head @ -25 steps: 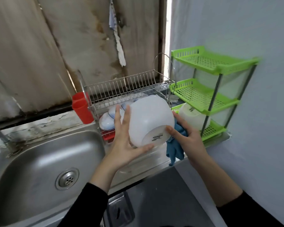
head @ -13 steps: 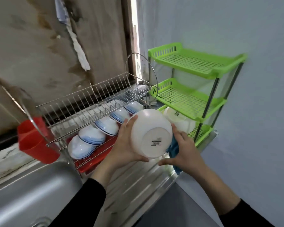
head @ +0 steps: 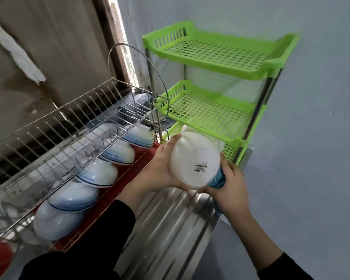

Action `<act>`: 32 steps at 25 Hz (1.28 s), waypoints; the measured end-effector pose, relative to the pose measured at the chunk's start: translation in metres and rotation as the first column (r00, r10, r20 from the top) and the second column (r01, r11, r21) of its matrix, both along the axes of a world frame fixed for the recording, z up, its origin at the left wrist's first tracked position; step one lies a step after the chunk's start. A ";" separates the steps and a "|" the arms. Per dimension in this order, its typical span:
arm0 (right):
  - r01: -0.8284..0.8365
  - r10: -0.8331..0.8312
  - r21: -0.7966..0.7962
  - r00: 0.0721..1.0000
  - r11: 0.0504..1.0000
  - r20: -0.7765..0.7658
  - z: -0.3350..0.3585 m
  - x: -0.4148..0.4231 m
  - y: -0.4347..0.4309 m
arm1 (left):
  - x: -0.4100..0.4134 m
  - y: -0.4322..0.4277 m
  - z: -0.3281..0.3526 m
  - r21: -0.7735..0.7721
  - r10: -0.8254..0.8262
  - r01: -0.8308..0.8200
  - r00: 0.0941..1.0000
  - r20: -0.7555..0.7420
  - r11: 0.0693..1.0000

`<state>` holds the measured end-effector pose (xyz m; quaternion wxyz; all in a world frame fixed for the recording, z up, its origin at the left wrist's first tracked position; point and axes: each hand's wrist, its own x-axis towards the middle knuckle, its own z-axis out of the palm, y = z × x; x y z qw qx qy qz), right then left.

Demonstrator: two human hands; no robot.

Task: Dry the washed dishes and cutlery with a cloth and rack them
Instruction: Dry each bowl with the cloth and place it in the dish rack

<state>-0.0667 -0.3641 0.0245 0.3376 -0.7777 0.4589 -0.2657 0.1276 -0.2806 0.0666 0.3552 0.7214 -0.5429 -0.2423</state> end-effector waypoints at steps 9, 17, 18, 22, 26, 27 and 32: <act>0.268 -0.260 -0.085 0.961 0.960 0.099 -0.022 0.032 0.010 | 0.030 -0.047 -0.011 0.018 -0.080 0.079 0.993 0.086 0.997; 0.348 -0.311 -0.166 0.926 0.923 0.213 -0.028 0.051 0.001 | 0.041 -0.063 -0.030 0.011 0.023 -0.023 0.999 -0.045 1.000; 0.353 -0.315 -0.164 0.924 0.921 0.218 -0.028 0.053 0.000 | 0.040 -0.066 -0.032 0.008 0.031 -0.030 0.997 -0.072 1.000; 0.355 -0.335 -0.041 0.909 0.934 0.247 -0.030 0.063 -0.010 | 0.037 -0.080 -0.042 -0.011 0.079 -0.081 0.990 -0.119 0.997; 0.337 -0.337 0.034 0.920 0.941 0.199 -0.028 0.071 -0.026 | 0.038 -0.095 -0.053 0.010 0.129 -0.129 0.984 -0.121 0.992; 0.338 -0.339 0.041 0.923 0.940 0.180 -0.028 0.072 -0.028 | 0.038 -0.097 -0.055 0.013 0.131 -0.130 0.985 -0.109 0.991; 0.342 -0.347 0.060 0.928 0.938 0.133 -0.027 0.073 -0.031 | 0.034 -0.096 -0.056 -0.008 0.126 -0.127 0.989 -0.078 0.992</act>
